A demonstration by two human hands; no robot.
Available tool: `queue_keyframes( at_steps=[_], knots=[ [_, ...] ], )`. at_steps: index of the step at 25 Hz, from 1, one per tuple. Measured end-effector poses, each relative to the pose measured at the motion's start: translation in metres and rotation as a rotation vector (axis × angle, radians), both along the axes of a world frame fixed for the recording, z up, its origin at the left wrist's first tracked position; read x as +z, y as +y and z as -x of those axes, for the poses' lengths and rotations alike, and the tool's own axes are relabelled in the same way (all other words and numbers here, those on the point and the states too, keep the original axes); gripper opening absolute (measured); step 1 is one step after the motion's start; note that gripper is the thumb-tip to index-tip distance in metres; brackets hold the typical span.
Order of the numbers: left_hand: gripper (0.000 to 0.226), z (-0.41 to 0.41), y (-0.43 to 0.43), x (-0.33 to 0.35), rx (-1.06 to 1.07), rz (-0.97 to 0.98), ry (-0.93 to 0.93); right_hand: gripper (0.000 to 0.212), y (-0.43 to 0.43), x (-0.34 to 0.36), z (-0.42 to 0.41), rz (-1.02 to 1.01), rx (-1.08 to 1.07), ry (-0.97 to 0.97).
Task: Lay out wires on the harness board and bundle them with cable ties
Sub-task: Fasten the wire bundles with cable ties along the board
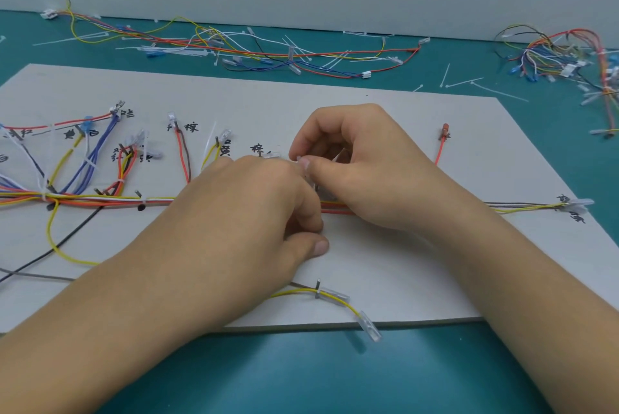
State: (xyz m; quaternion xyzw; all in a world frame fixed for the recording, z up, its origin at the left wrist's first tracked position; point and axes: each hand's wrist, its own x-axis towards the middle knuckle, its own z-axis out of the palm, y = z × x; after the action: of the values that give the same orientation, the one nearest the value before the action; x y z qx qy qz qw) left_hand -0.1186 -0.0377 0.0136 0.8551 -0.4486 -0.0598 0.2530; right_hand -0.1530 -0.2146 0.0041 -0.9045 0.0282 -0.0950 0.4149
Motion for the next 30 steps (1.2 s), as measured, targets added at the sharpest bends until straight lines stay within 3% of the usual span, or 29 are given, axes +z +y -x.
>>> queue_keyframes(
  at_steps=[3,9,15,19,23,26,30],
  knots=[
    [0.004,0.0,0.001,0.001,-0.013,-0.024,-0.006,0.016,-0.001,0.0,0.0,0.001,-0.003,0.004],
    [0.013,0.006,-0.001,0.002,0.041,-0.107,-0.097,0.016,0.0,0.001,0.001,-0.003,0.003,0.012],
    [0.002,0.011,-0.004,0.003,0.099,-0.139,-0.134,0.015,-0.001,0.002,0.003,0.004,0.007,0.012],
    [0.013,0.014,0.004,-0.006,0.028,-0.111,-0.244,0.016,-0.001,0.003,0.003,0.003,0.006,0.01],
    [0.017,0.005,0.007,-0.008,0.111,0.061,-0.106,0.015,-0.002,0.003,0.004,-0.011,0.014,0.023],
    [0.006,-0.003,0.009,-0.005,0.109,0.191,0.053,0.015,-0.004,0.005,0.005,-0.035,0.014,0.022],
    [0.022,-0.005,0.004,-0.005,0.095,0.423,0.337,0.017,-0.005,0.005,0.006,-0.066,0.024,0.053]
  ],
)
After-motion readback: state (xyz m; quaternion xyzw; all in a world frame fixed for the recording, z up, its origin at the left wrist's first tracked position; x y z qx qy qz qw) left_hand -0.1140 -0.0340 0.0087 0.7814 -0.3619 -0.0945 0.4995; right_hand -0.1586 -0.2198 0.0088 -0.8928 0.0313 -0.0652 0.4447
